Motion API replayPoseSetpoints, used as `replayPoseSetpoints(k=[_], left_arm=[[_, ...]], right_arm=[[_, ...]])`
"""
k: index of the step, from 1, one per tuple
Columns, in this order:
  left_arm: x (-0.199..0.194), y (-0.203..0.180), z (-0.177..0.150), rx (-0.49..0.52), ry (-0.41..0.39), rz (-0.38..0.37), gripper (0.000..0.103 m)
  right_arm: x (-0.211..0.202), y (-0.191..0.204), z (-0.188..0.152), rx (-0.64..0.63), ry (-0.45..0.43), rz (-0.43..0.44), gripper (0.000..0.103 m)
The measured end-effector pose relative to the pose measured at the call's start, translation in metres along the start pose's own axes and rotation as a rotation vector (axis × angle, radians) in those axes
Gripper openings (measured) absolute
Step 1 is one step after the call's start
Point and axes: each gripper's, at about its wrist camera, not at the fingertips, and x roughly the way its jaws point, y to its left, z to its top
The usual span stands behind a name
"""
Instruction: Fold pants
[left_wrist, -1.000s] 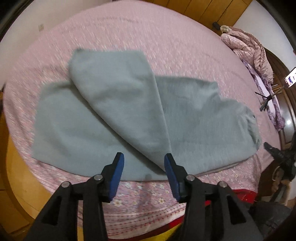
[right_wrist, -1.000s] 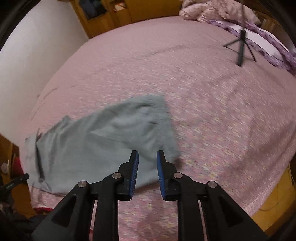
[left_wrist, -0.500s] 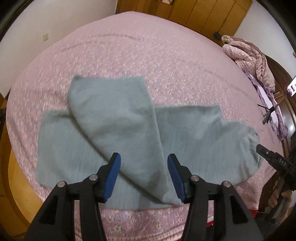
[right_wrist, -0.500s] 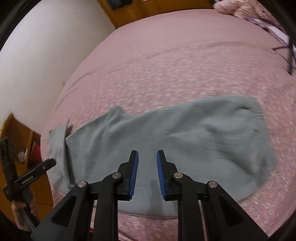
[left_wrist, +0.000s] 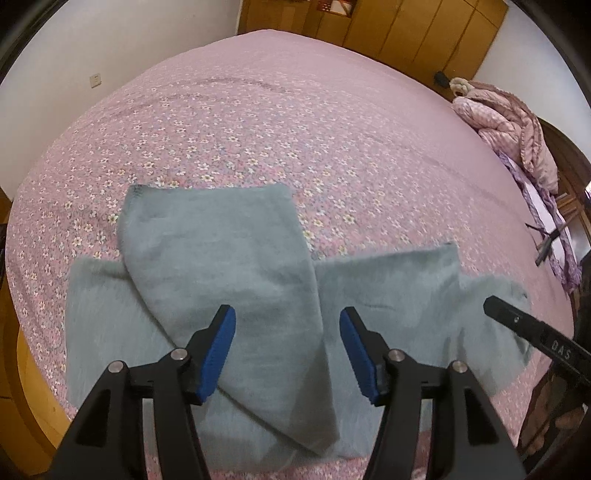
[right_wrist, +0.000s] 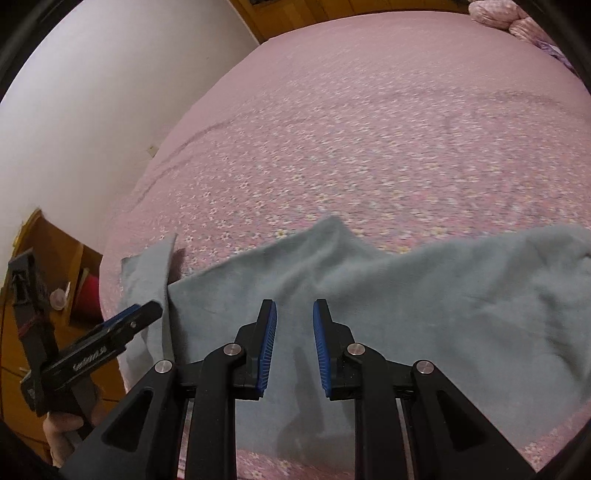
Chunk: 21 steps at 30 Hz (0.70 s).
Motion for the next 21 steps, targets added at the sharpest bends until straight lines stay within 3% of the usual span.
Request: replayPoseSetpoints(k=[8, 19, 21], left_arm=[[0.023, 0.006, 0.023, -0.032, -0.013, 0.037, 0.063], [0.063, -0.001, 0.043, 0.015, -0.053, 0.194, 0.063], [0.066, -0.002, 0.042, 0.026, -0.068, 0.204, 0.057]], right_arm=[[0.036, -0.01, -0.004, 0.038, 0.083, 0.005, 0.022], [0.045, -0.017, -0.008, 0.029, 0.074, 0.042, 0.022], [0.042, -0.017, -0.011, 0.029, 0.075, 0.041, 0.022]])
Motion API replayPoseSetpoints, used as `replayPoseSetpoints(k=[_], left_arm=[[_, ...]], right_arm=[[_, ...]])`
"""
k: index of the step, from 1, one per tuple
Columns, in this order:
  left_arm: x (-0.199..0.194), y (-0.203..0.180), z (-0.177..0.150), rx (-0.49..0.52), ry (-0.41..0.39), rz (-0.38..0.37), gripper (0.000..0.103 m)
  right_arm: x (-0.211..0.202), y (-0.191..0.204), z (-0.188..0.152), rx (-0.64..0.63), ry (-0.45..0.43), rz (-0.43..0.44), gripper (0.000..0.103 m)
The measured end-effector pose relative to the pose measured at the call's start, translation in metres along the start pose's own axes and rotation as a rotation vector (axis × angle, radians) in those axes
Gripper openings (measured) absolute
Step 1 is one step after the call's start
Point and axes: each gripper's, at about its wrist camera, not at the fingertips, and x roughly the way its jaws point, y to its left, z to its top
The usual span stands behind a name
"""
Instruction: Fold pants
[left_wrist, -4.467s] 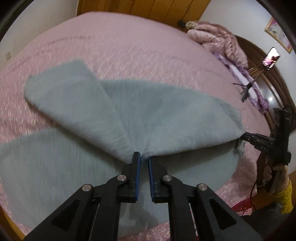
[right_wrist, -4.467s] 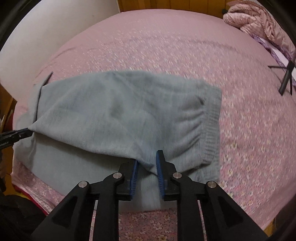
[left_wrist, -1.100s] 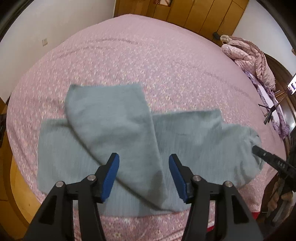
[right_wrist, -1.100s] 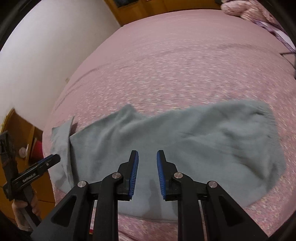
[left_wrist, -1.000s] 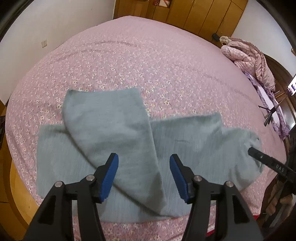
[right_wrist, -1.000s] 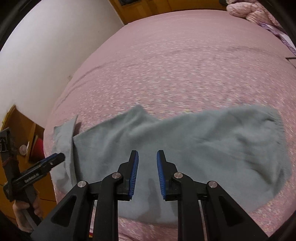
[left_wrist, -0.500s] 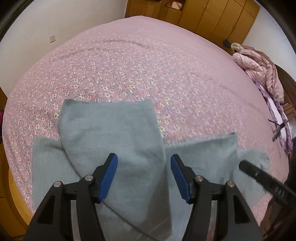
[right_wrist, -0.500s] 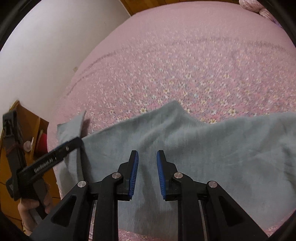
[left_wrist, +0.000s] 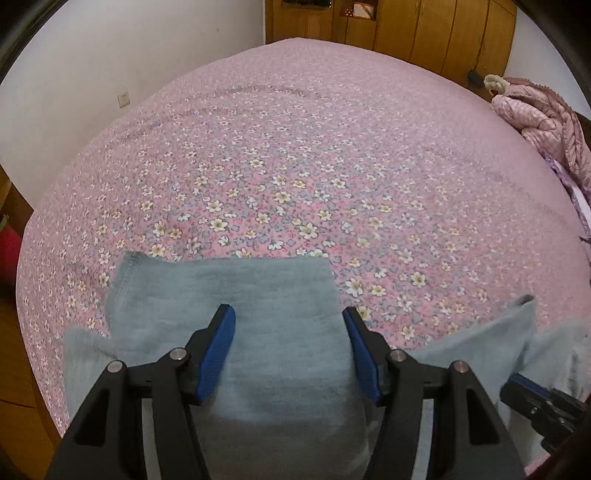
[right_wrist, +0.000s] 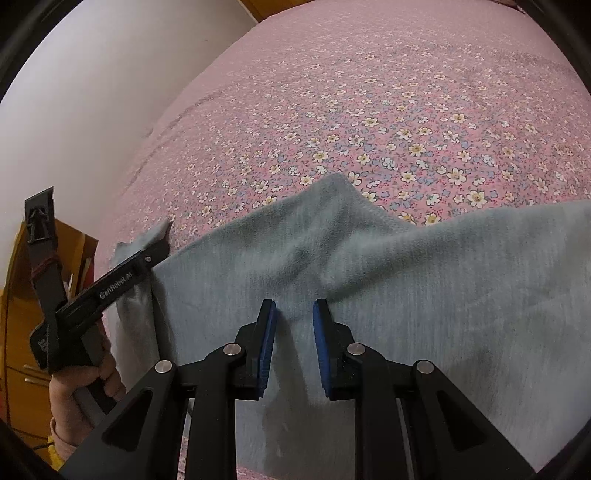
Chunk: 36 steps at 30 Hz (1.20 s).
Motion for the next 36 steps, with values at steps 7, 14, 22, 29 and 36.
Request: replayPoseSetpoints(k=[7, 14, 22, 29, 36], left_arm=[[-0.015, 0.022, 0.003, -0.109, -0.035, -0.124, 0.005], [-0.078, 0.067, -0.011, -0.17, -0.145, -0.174, 0.004], [-0.119, 0.121, -0.06, -0.258, -0.156, -0.135, 0.004], [-0.084, 0.154, -0.101, -0.325, -0.008, -0.077, 0.005], [-0.072, 0.182, -0.123, -0.383, 0.052, 0.038, 0.016]], right_arm=[[0.0, 0.002, 0.002, 0.009, 0.013, -0.005, 0.022], [-0.005, 0.003, 0.002, 0.01, 0.023, 0.016, 0.022], [-0.004, 0.008, -0.002, -0.008, 0.045, 0.024, 0.022], [0.001, 0.01, -0.008, -0.009, 0.057, 0.015, 0.022], [-0.005, 0.017, 0.0, -0.046, 0.022, -0.009, 0.022]])
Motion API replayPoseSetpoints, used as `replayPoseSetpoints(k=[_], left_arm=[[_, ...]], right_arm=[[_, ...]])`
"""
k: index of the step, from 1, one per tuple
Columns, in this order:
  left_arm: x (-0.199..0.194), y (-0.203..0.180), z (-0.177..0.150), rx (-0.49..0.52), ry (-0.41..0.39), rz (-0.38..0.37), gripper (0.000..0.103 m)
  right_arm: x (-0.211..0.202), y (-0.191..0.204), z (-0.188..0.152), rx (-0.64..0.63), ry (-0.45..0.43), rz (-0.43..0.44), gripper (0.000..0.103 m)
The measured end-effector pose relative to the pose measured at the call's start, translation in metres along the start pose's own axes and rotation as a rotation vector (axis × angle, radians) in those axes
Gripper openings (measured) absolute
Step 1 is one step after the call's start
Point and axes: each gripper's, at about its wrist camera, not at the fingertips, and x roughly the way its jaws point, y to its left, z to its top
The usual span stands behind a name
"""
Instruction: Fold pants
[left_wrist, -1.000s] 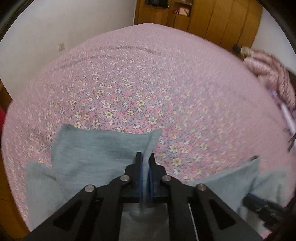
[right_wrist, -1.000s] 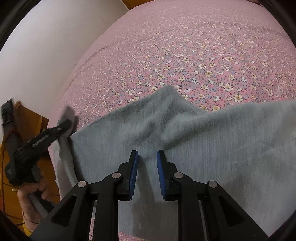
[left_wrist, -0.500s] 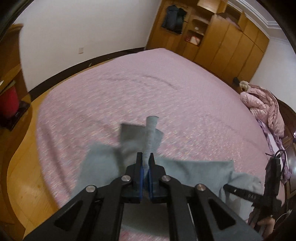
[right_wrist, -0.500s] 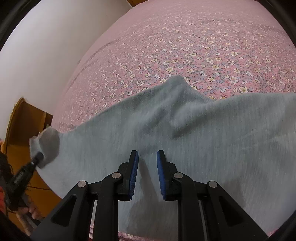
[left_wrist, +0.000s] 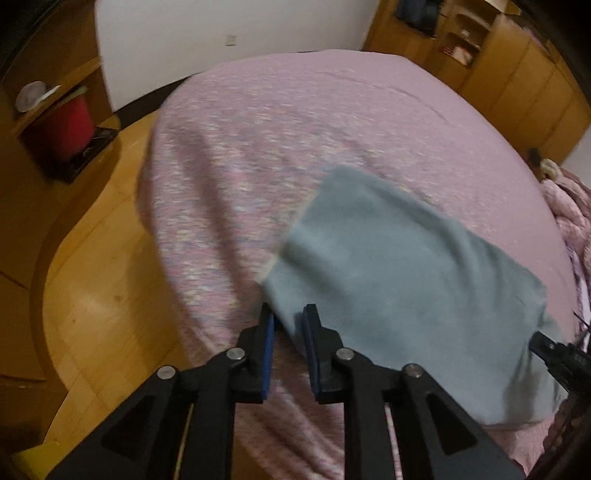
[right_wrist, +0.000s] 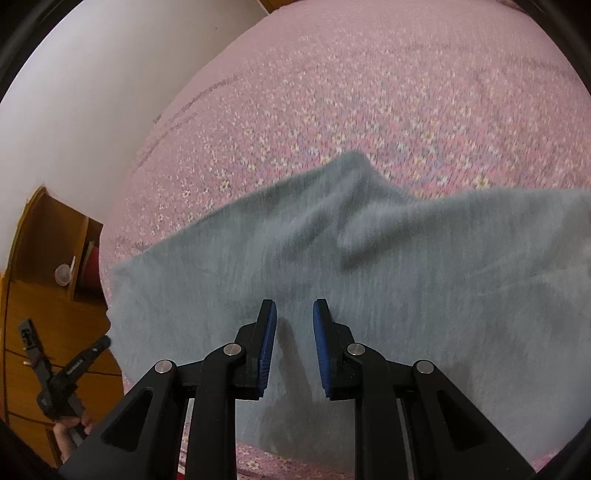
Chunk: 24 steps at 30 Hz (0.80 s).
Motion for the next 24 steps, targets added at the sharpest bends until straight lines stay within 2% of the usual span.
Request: replayPoseSetpoints(k=[2, 4, 9, 14, 18, 24], left_arm=[[-0.007, 0.005, 0.002, -0.002, -0.024, 0.032, 0.016], [-0.017, 0.008, 0.004, 0.008, -0.052, 0.032, 0.016], [-0.028, -0.011, 0.012, 0.044, -0.07, -0.085, 0.018], [-0.006, -0.056, 0.024, 0.147, -0.049, -0.159, 0.018], [0.019, -0.075, 0.032, 0.2, -0.034, -0.135, 0.02], [0.033, -0.082, 0.043, 0.215, -0.054, -0.098, 0.025]], right_arm=[[-0.004, 0.003, 0.005, -0.025, -0.021, -0.01, 0.022], [-0.007, 0.005, 0.009, -0.043, -0.032, -0.015, 0.022], [0.003, 0.015, 0.023, -0.124, -0.038, -0.058, 0.022], [0.03, 0.006, 0.044, -0.099, -0.033, -0.096, 0.022], [0.037, -0.003, 0.058, -0.067, -0.051, -0.072, 0.022], [0.036, -0.007, 0.07, -0.053, -0.072, -0.06, 0.022]])
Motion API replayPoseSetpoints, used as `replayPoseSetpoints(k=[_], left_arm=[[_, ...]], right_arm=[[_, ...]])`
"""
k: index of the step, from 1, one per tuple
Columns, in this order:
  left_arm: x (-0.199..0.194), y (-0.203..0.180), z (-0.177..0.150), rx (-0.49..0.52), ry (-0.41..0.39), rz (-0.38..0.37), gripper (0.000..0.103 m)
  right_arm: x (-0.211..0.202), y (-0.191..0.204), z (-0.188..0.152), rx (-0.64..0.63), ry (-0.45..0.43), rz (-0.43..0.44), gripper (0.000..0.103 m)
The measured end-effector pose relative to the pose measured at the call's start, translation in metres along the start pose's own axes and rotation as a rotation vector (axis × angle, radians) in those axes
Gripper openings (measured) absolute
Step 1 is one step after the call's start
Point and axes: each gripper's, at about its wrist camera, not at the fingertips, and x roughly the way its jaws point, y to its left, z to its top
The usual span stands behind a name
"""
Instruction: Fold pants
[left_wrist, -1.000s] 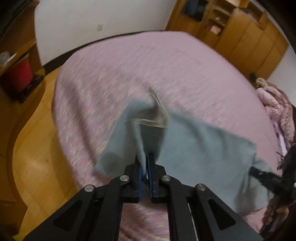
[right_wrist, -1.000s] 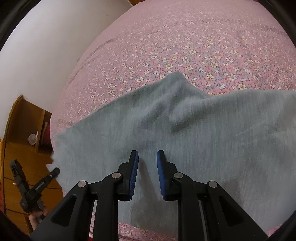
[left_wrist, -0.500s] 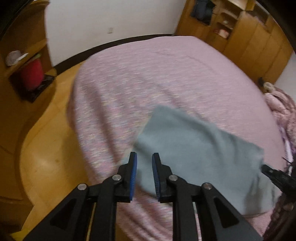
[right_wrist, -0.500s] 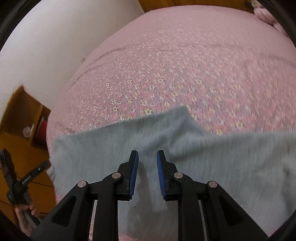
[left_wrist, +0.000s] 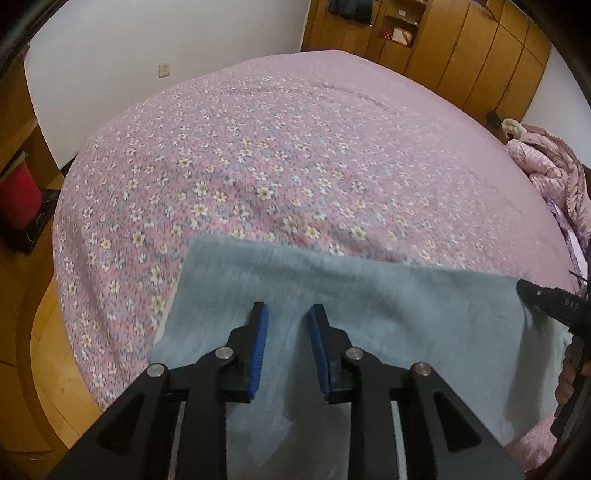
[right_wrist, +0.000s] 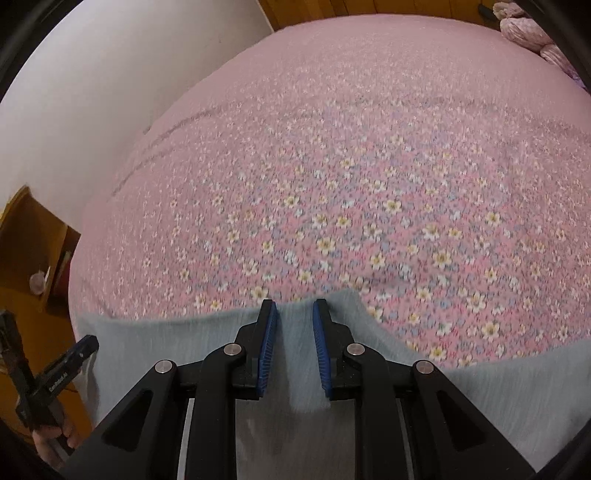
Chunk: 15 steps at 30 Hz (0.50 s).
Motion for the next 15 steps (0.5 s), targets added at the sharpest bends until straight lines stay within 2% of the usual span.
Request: replayPoseSetpoints(k=[3, 7, 10, 12, 15], left_arm=[[0.002, -0.003, 0.002, 0.007, -0.005, 0.017, 0.026], [0.002, -0.005, 0.0, 0.022, -0.013, 0.033, 0.028], [0.0, -0.003, 0.0, 0.007, 0.003, 0.029, 0.032], [-0.003, -0.003, -0.001, -0.009, 0.012, 0.022, 0.039], [-0.013, -0.005, -0.009, -0.016, 0.015, 0.008, 0.044]], right_arm=[[-0.014, -0.006, -0.004, 0.017, 0.002, -0.008, 0.022], [-0.047, -0.016, -0.025, -0.037, -0.014, -0.058, 0.023], [-0.072, -0.034, -0.044, -0.053, -0.019, -0.099, 0.033], [-0.088, -0.048, -0.057, -0.057, -0.023, -0.152, 0.035], [-0.11, -0.072, -0.073, -0.04, -0.031, -0.218, 0.035]])
